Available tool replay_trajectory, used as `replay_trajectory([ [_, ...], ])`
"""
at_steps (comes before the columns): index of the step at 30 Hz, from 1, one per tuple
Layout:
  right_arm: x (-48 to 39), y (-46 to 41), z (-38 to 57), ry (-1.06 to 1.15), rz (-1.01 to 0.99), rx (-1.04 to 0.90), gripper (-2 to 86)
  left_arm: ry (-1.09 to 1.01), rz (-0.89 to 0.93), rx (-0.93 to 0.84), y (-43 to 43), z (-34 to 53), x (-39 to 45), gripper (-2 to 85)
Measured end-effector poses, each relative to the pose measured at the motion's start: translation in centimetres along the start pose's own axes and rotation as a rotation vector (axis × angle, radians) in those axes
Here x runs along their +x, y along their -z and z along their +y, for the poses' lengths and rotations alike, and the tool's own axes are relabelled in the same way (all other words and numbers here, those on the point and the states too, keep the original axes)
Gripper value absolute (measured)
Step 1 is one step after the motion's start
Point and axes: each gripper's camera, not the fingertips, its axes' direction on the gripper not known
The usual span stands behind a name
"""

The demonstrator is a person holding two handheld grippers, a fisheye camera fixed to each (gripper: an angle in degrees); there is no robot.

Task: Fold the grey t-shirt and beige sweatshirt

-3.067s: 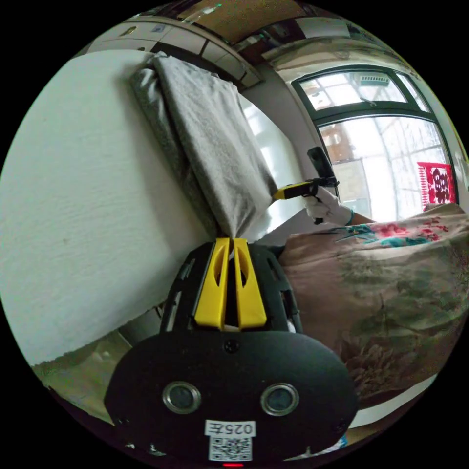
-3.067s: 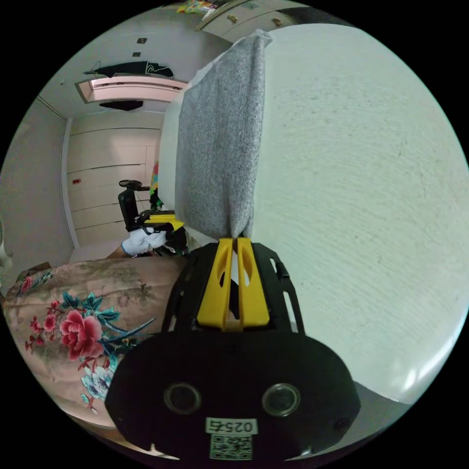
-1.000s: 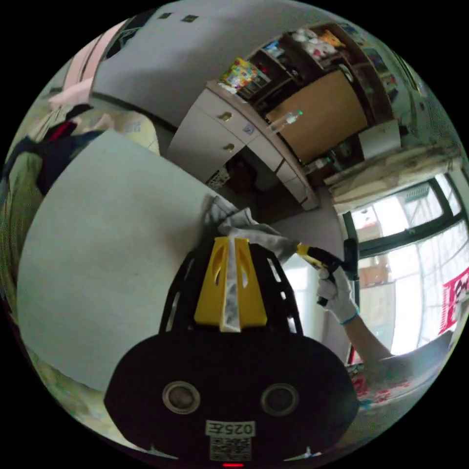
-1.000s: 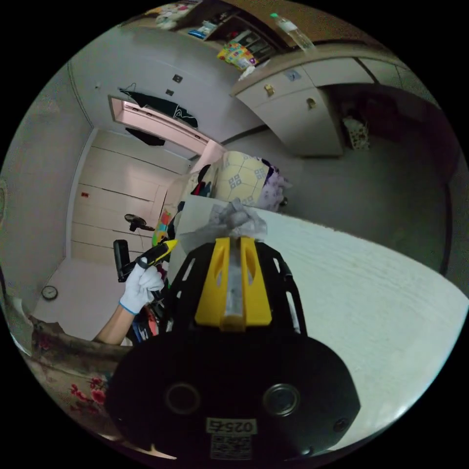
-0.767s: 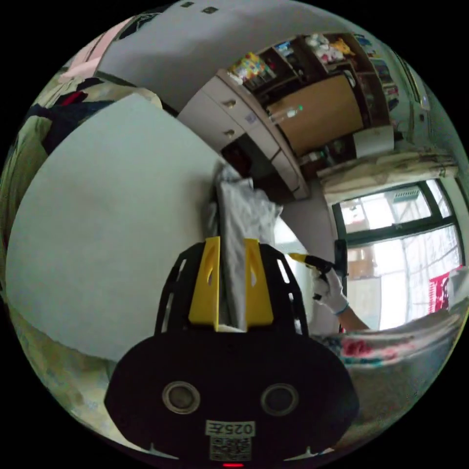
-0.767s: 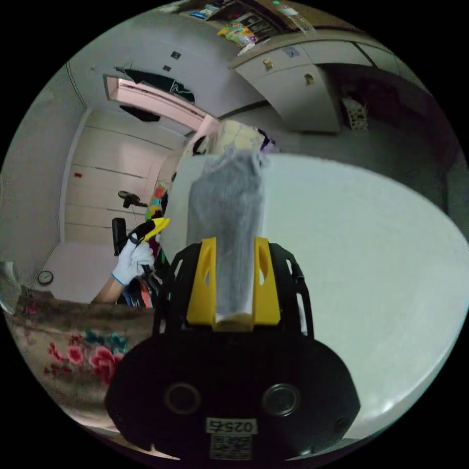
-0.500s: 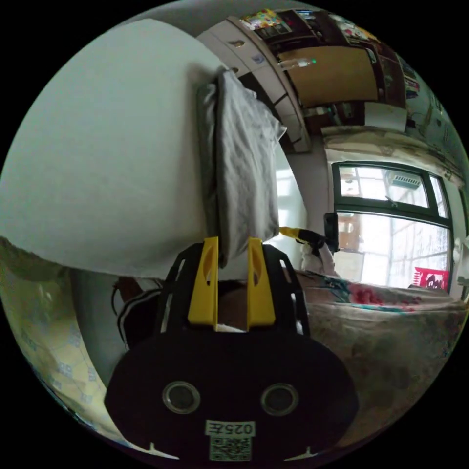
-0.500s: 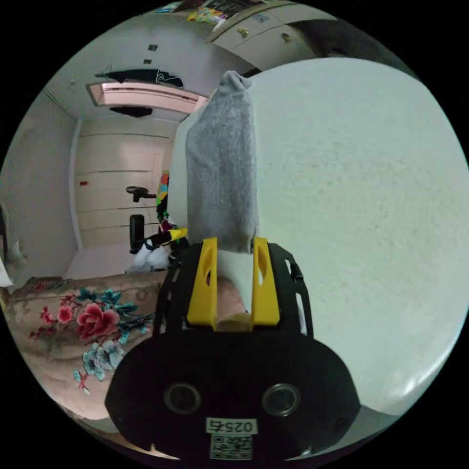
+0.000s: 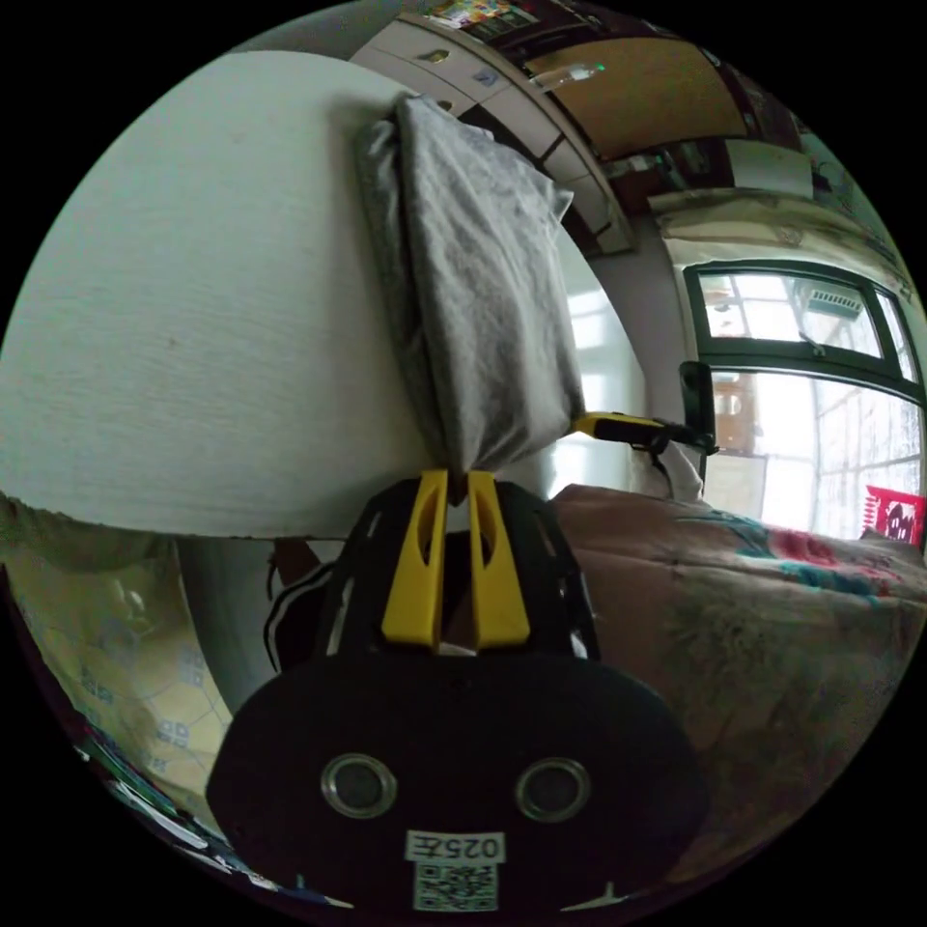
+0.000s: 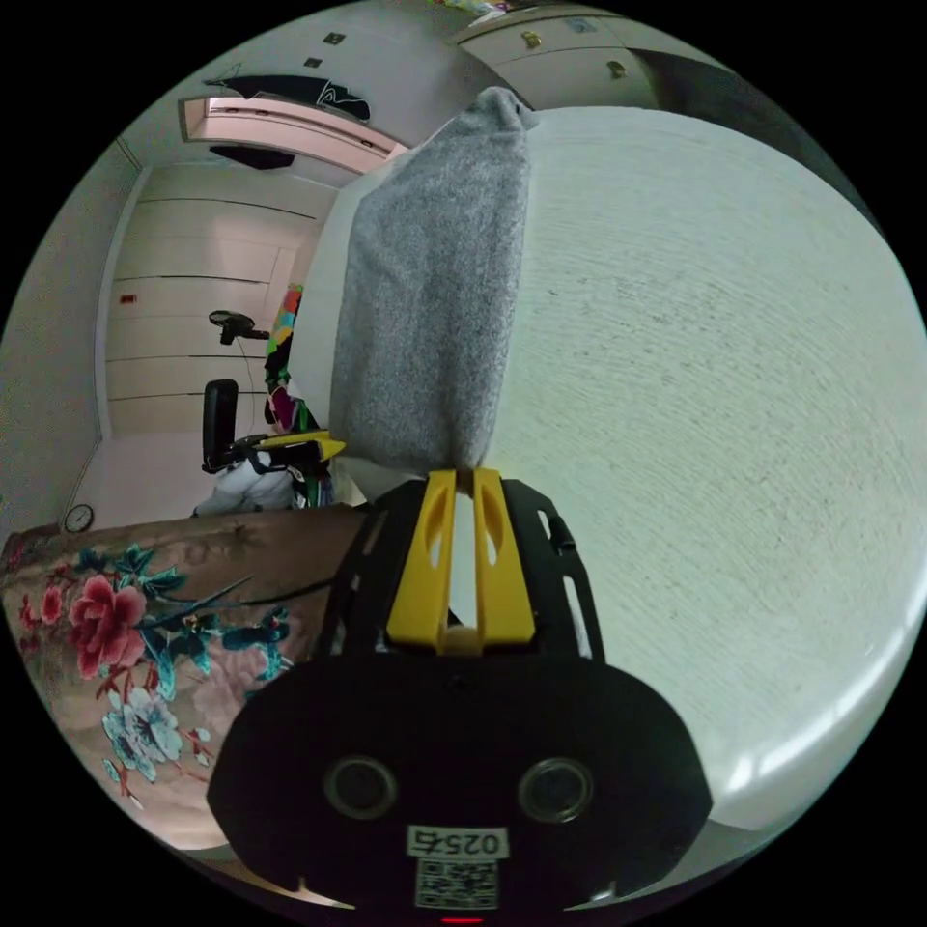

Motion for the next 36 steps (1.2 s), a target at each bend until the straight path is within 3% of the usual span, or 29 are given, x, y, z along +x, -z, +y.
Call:
replay_trajectory([
  [4, -0.5, 0.9, 1.8, 0.015, -0.011, 0.03, 0.8, -0.03, 0.097, -0.013, 1.6, 1.6, 0.2, -0.9],
  [11, -3.7, 7.6, 6.7, 0.103, -0.357, 0.261, 0.0, -0.291, 0.188, 0.199, 12.2, 6.3, 5.9, -0.9],
  [19, -6.0, 10.9, 6.5, 0.193, -0.366, 0.415, -0.1, -0.46, 0.181, 0.324, 16.4, 5.3, 9.4, -0.9],
  [36, -6.2, 8.1, 9.7, 0.112, -0.372, 0.356, -0.2, -0.351, 0.29, 0.242, 15.2, 10.4, 8.8, -0.9],
])
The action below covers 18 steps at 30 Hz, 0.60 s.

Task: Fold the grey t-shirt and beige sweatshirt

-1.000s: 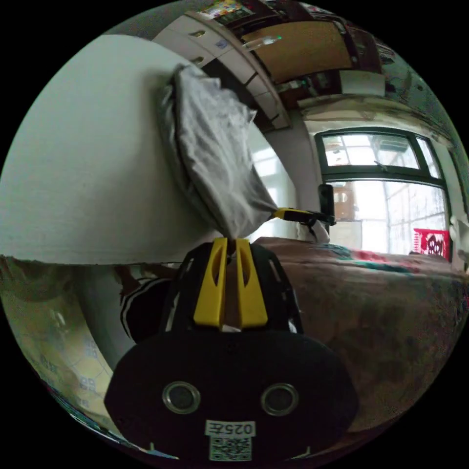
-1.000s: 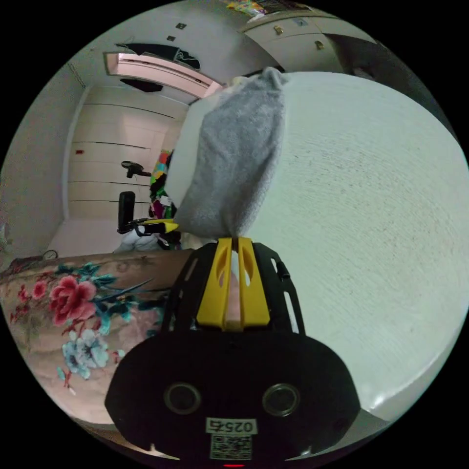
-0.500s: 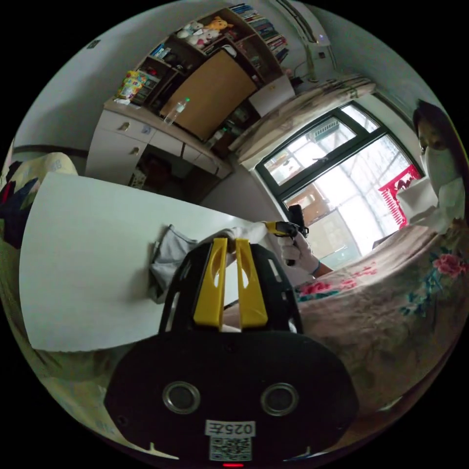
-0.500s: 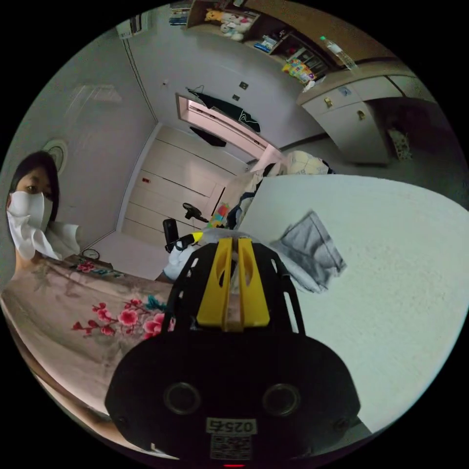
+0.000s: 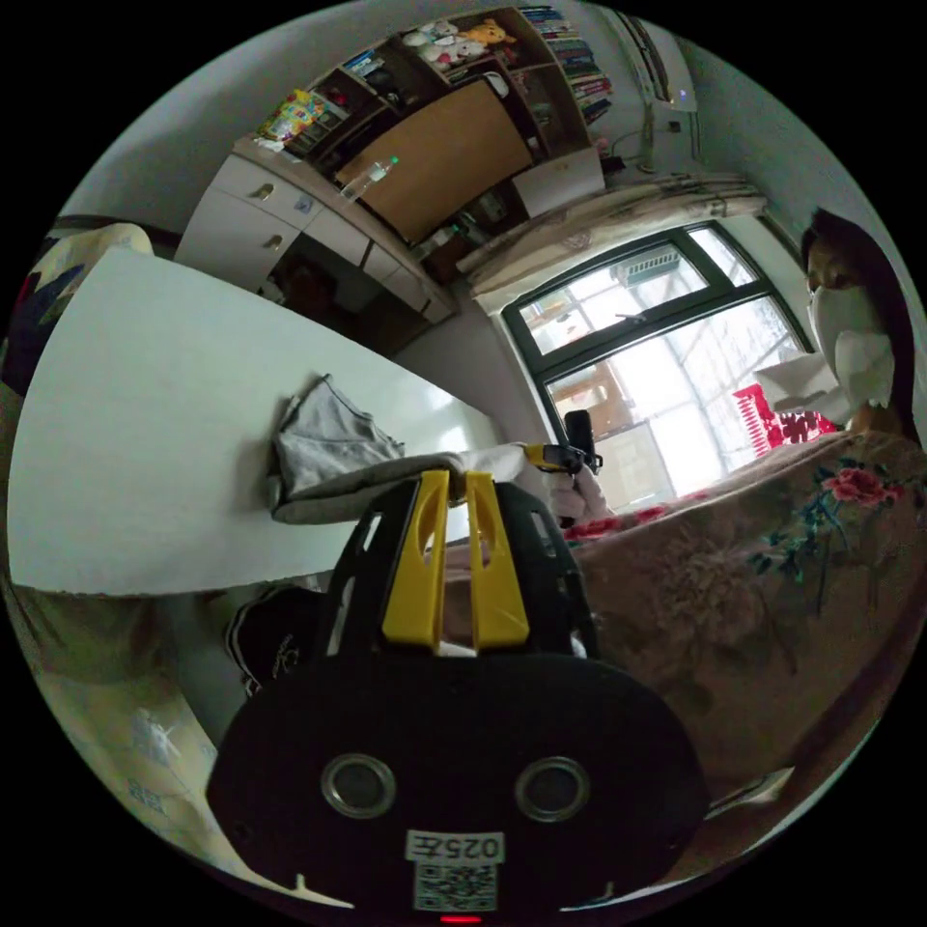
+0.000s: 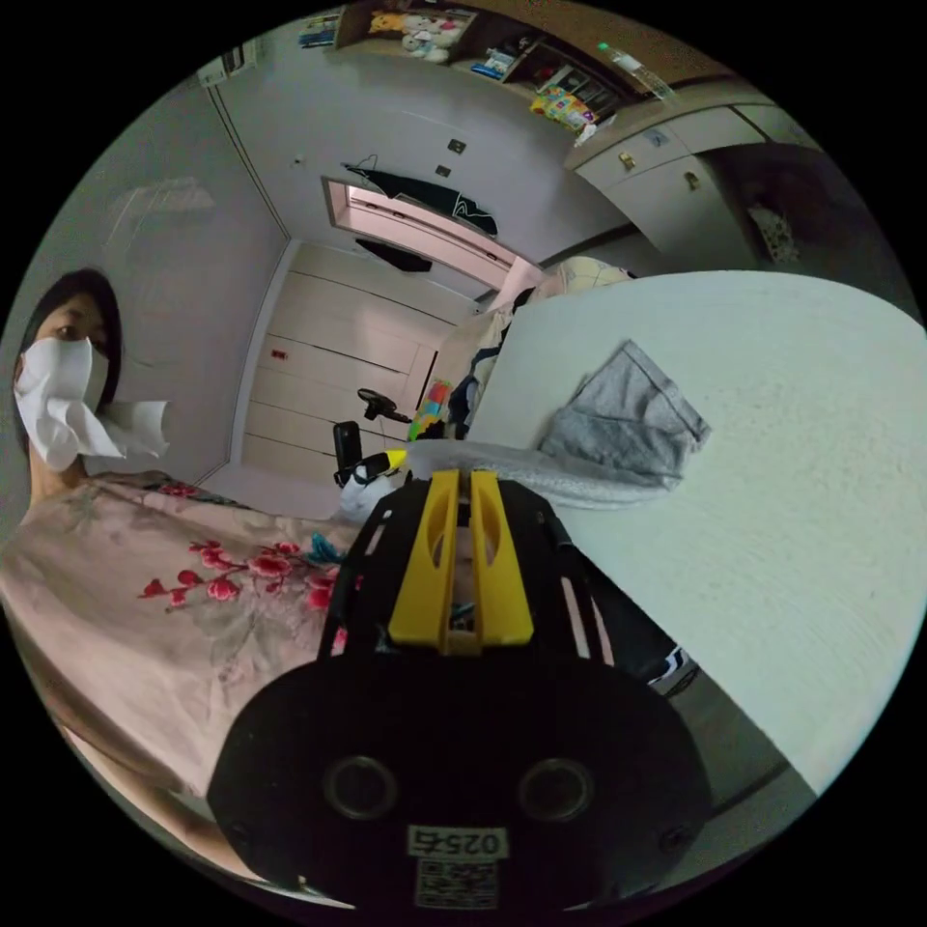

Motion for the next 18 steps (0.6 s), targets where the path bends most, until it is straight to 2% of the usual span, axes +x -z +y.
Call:
replay_trajectory([
  [4, 3.0, -0.2, -4.6, -0.003, 0.025, 0.048, -0.1, 0.021, 0.017, 0.068, -1.5, -5.3, -3.2, -0.9],
  [7, 7.7, -0.9, -9.8, -0.037, 0.075, 0.081, -0.1, 0.021, -0.049, 0.084, -4.4, -10.7, -7.6, -1.0],
  [11, 15.7, -3.7, -16.3, -0.158, 0.186, 0.006, 0.0, 0.158, -0.085, -0.072, -10.5, -17.1, -15.5, -1.0],
  [15, 20.8, -4.6, -19.2, -0.265, 0.146, -0.044, 0.1, 0.298, 0.036, -0.122, -12.4, -19.6, -19.7, -1.0],
  [18, 23.3, -3.0, -20.2, -0.336, -0.003, 0.037, 0.3, 0.4, 0.09, -0.093, -11.5, -20.8, -20.7, -0.8],
])
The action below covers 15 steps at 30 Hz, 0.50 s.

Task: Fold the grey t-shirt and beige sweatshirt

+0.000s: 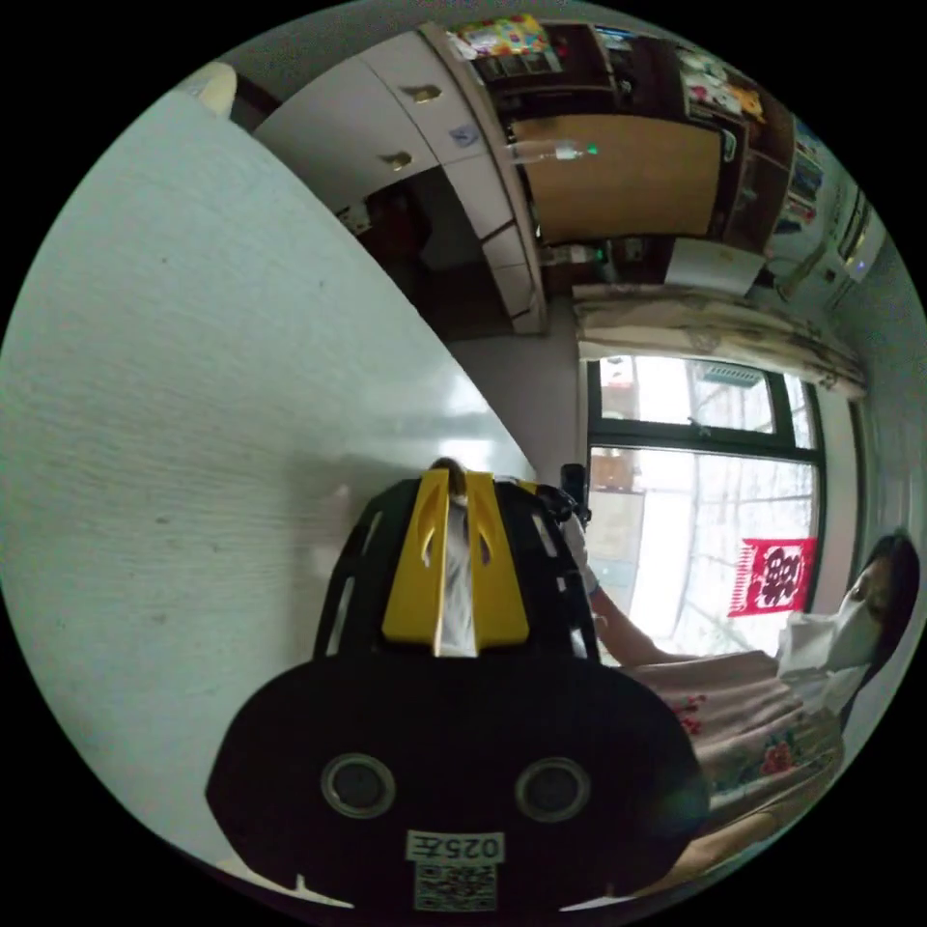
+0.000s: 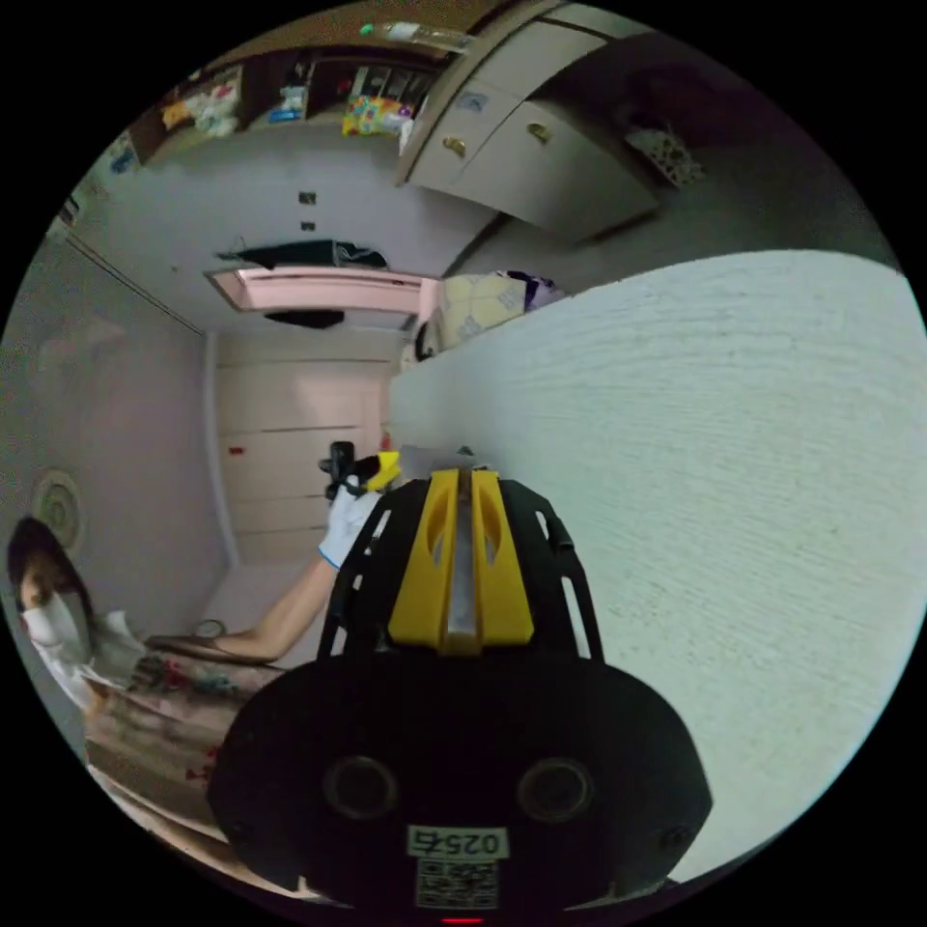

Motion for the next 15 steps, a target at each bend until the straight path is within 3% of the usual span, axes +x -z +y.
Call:
replay_trajectory([
  [2, 2.2, 1.1, -0.7, -0.074, -0.146, 0.055, 0.5, 0.061, 0.049, 0.07, 1.2, 0.0, -0.1, -0.4],
  [7, 6.0, 3.7, 0.9, -0.166, -0.292, 0.234, 4.8, 0.149, 0.162, 0.228, 4.7, 3.4, -1.0, 3.6],
  [13, 3.9, 2.4, 6.2, -0.14, 0.046, 0.114, 14.7, 0.131, -0.12, 0.074, 3.9, 12.2, 3.0, 12.1],
  [15, 4.1, 1.1, 7.5, -0.18, 0.095, 0.074, 17.2, 0.181, -0.116, 0.063, 2.9, 14.9, 3.3, 13.1],
])
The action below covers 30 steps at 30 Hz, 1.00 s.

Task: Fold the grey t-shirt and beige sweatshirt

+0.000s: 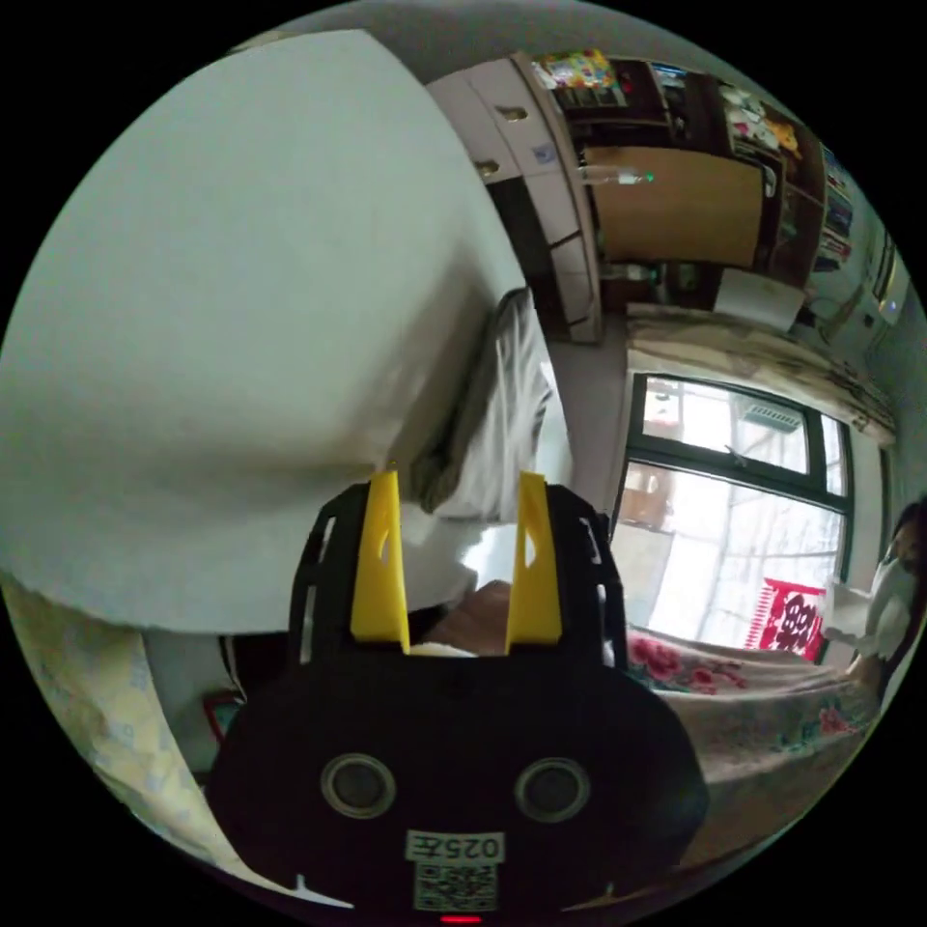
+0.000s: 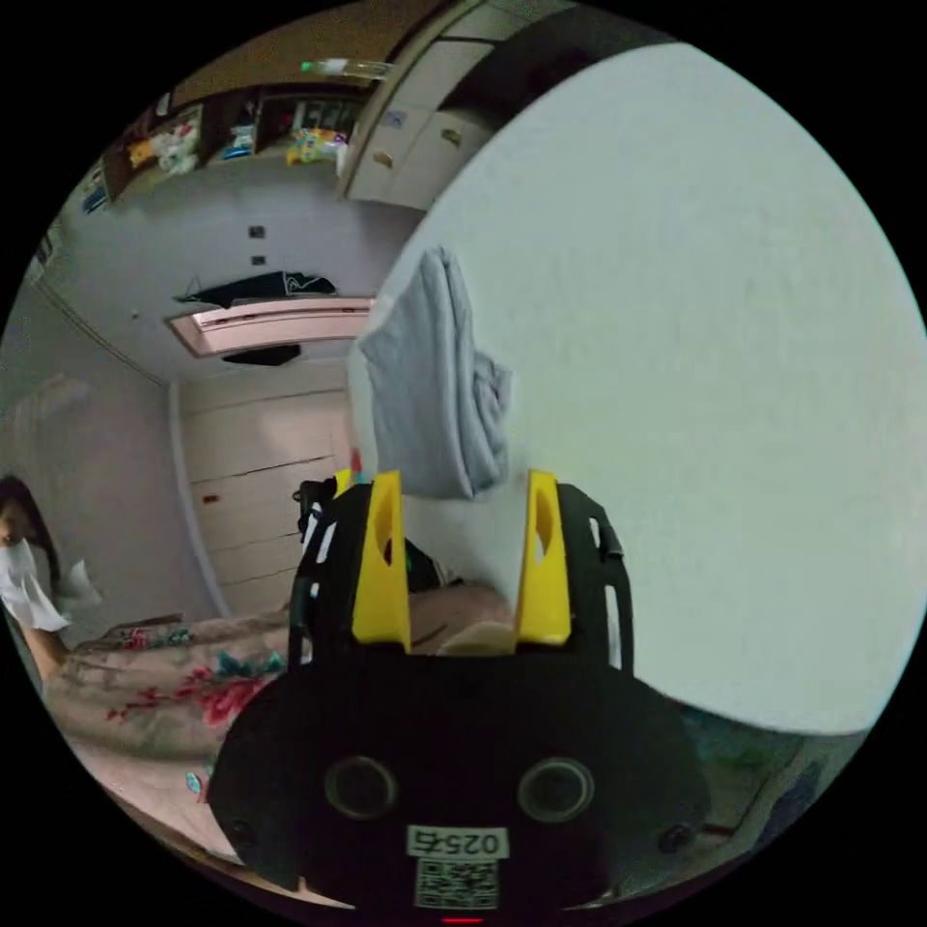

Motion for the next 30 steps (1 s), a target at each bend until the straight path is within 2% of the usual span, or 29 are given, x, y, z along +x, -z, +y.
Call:
replay_trajectory([
  [5, 2.3, -3.0, -0.3, -0.088, -0.103, 0.094, 16.7, 0.13, 0.044, 0.087, -2.3, 4.0, 0.4, 13.7],
  [8, 3.5, -3.9, -2.7, -0.129, -0.191, 0.138, 16.1, 0.128, 0.052, 0.052, -2.8, 3.2, 1.7, 14.1],
  [10, 3.9, -4.3, -4.5, -0.12, -0.17, 0.125, 14.7, 0.115, 0.06, 0.027, -3.4, 2.6, 2.9, 13.9],
  [12, 4.4, -4.4, -6.1, -0.124, -0.129, 0.124, 13.2, 0.114, 0.033, 0.008, -4.2, 2.2, 3.9, 12.4],
  [15, 6.6, -4.1, -8.5, -0.164, -0.207, 0.151, 11.7, 0.117, -0.009, -0.007, -5.0, 2.1, 4.8, 5.9],
  [18, 9.5, -3.7, -11.0, -0.211, -0.254, 0.159, 6.9, 0.163, 0.038, -0.028, -4.8, 2.9, 4.2, 1.9],
  [27, 15.4, -2.3, -19.8, -0.202, -0.311, -0.102, 4.7, 0.337, 0.275, 0.1, -1.7, 13.4, 2.2, 0.4],
  [30, 15.4, -3.3, -22.0, -0.158, -0.5, -0.264, 4.5, 0.384, 0.435, 0.207, 1.7, 19.5, 2.0, 0.3],
])
